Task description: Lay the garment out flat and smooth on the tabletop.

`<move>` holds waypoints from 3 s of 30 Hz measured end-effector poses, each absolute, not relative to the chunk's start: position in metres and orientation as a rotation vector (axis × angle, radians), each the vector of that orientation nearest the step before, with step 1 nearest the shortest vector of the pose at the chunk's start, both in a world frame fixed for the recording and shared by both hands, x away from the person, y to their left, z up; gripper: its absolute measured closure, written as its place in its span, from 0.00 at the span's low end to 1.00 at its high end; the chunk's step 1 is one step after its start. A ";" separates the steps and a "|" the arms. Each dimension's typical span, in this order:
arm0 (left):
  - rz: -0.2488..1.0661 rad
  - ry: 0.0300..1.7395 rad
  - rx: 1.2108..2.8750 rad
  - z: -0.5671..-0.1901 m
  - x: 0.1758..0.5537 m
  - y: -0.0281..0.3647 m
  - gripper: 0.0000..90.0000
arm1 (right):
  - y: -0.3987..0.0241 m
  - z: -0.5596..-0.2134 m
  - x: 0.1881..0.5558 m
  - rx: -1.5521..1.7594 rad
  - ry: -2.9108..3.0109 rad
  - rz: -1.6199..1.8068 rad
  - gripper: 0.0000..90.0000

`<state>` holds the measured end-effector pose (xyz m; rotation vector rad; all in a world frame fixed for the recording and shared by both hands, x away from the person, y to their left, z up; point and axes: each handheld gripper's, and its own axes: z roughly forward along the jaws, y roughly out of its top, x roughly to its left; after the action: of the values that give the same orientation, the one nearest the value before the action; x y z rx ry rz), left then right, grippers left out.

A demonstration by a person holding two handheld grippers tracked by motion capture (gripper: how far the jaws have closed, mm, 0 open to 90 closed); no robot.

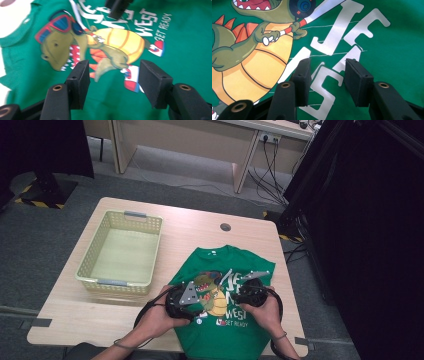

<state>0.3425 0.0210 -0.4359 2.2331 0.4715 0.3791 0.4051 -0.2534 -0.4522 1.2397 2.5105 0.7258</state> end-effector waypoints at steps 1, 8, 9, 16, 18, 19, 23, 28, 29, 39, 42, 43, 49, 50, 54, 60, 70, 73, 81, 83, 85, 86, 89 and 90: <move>0.384 0.476 2.225 -0.435 0.343 0.022 0.46 | -0.254 -0.452 0.403 1.236 2.512 0.727 0.63; 0.418 0.513 2.203 -0.429 0.350 0.027 0.46 | -0.264 -0.450 0.393 1.215 2.552 0.697 0.64; 0.422 0.523 2.197 -0.429 0.351 0.028 0.46 | -0.265 -0.450 0.391 1.208 2.559 0.691 0.64; 0.459 0.580 2.176 -0.425 0.362 0.031 0.46 | -0.272 -0.446 0.381 1.202 2.615 0.616 0.64; 0.468 0.597 2.178 -0.426 0.367 0.031 0.46 | -0.272 -0.444 0.379 1.192 2.642 0.578 0.64; 0.473 0.603 2.178 -0.426 0.369 0.031 0.46 | -0.271 -0.443 0.378 1.188 2.654 0.557 0.64; 0.484 0.625 2.180 -0.426 0.376 0.029 0.46 | -0.269 -0.438 0.376 1.180 2.666 0.509 0.63; 0.484 0.638 2.191 -0.429 0.383 0.025 0.47 | -0.266 -0.431 0.386 1.250 2.535 0.722 0.62; 0.483 0.638 2.191 -0.429 0.384 0.024 0.47 | -0.264 -0.431 0.389 1.266 2.516 0.749 0.61; 0.491 0.622 2.230 -0.438 0.384 0.021 0.47 | -0.244 -0.446 0.409 1.304 2.501 0.769 0.59; 0.492 0.620 2.249 -0.441 0.385 0.019 0.47 | -0.242 -0.448 0.411 1.303 2.501 0.747 0.58; 0.493 0.615 2.256 -0.443 0.385 0.018 0.47 | -0.242 -0.449 0.411 1.304 2.505 0.743 0.58; 0.502 0.603 2.296 -0.450 0.386 0.013 0.48 | -0.242 -0.452 0.406 1.288 2.506 0.731 0.58; 0.504 0.605 2.299 -0.451 0.386 0.013 0.48 | -0.242 -0.452 0.404 1.280 2.505 0.728 0.58; 0.501 0.601 2.332 -0.458 0.386 0.012 0.48 | -0.239 -0.453 0.395 1.252 2.503 0.716 0.59; 0.487 0.588 2.362 -0.464 0.383 0.010 0.48 | -0.237 -0.453 0.378 1.234 2.509 0.720 0.59; 0.461 0.587 2.365 -0.464 0.376 0.015 0.48 | -0.238 -0.449 0.361 1.222 2.578 0.686 0.59; 0.461 0.606 2.371 -0.464 0.376 0.020 0.48 | -0.242 -0.446 0.361 1.240 2.582 0.735 0.59; 0.447 0.654 2.368 -0.464 0.373 0.034 0.48 | -0.272 -0.433 0.383 1.366 2.419 0.789 0.57; 0.449 0.675 2.359 -0.464 0.374 0.036 0.48 | -0.281 -0.432 0.389 1.393 2.392 0.782 0.56; 0.443 0.693 2.358 -0.464 0.376 0.036 0.47 | -0.288 -0.433 0.394 1.436 2.365 0.779 0.56; 0.450 0.696 2.362 -0.463 0.376 0.035 0.47 | -0.291 -0.434 0.397 1.449 2.364 0.769 0.56; 0.462 0.705 2.366 -0.463 0.379 0.032 0.48 | -0.295 -0.438 0.400 1.461 2.372 0.737 0.56; 0.464 0.712 2.364 -0.463 0.380 0.032 0.48 | -0.295 -0.440 0.402 1.460 2.377 0.727 0.56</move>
<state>0.3804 0.0319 -0.4631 2.3635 0.7117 0.4640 0.4017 -0.2949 -0.4398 1.4605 2.3769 0.7275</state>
